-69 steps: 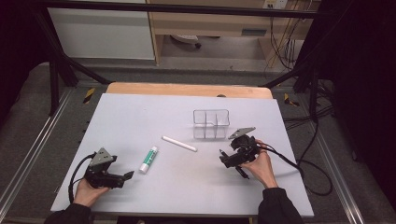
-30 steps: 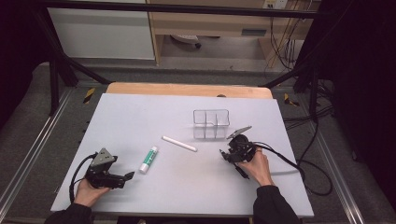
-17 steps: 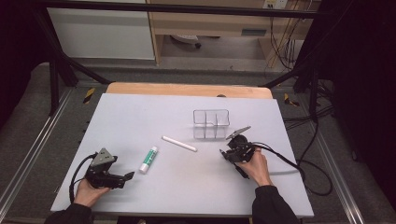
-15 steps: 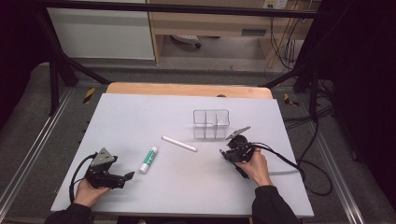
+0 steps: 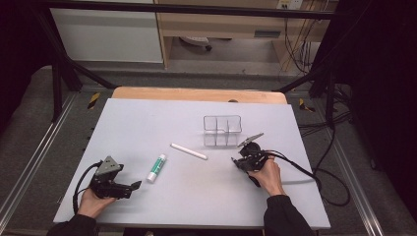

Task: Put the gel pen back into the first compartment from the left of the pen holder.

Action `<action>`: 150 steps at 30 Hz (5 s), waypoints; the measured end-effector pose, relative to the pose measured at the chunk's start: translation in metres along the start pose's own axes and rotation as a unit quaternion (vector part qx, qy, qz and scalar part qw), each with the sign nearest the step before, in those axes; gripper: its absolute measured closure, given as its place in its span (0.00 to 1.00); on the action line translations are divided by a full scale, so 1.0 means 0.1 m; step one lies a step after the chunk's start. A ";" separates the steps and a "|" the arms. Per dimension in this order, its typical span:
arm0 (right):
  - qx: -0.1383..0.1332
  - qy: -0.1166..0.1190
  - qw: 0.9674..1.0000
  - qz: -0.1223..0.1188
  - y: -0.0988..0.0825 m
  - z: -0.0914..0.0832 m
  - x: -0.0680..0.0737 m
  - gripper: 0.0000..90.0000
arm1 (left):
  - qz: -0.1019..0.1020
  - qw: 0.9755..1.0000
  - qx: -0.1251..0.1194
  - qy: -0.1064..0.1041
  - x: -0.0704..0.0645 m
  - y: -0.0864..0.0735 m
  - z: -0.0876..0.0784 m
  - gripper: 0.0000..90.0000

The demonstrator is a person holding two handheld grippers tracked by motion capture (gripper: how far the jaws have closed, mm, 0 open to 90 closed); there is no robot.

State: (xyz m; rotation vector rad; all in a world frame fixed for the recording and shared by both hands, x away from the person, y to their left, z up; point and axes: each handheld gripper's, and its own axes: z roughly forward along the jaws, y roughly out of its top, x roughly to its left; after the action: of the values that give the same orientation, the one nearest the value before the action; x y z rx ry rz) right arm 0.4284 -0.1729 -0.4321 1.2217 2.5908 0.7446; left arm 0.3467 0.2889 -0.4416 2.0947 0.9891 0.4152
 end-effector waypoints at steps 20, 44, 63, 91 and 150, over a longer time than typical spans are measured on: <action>-0.032 0.005 0.999 0.004 -0.02 -0.30 -0.04 0.90 | 0.000 1.000 0.001 0.000 -0.01 0.00 0.00 0.06; -0.167 0.005 0.985 0.050 -0.12 -0.76 -0.08 0.90 | -0.003 1.000 0.001 -0.002 -0.01 0.00 0.01 0.06; -0.317 0.001 0.945 0.076 0.04 -1.00 0.08 0.90 | -0.004 1.000 0.001 -0.002 0.00 0.00 0.00 0.06; -0.425 -0.016 0.900 0.100 0.60 -1.02 0.18 0.90 | -0.005 1.000 0.000 -0.003 0.00 0.00 0.00 0.06; -0.399 -0.016 0.912 0.091 1.50 -0.04 0.07 0.90 | -0.013 1.000 -0.001 -0.008 0.02 -0.01 0.00 0.06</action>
State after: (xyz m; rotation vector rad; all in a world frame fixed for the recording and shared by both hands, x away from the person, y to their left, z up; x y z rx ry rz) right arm 0.5234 -0.0888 -0.3518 1.1556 1.7986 1.5840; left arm 0.3475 0.2907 -0.4425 2.0775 1.0041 0.3850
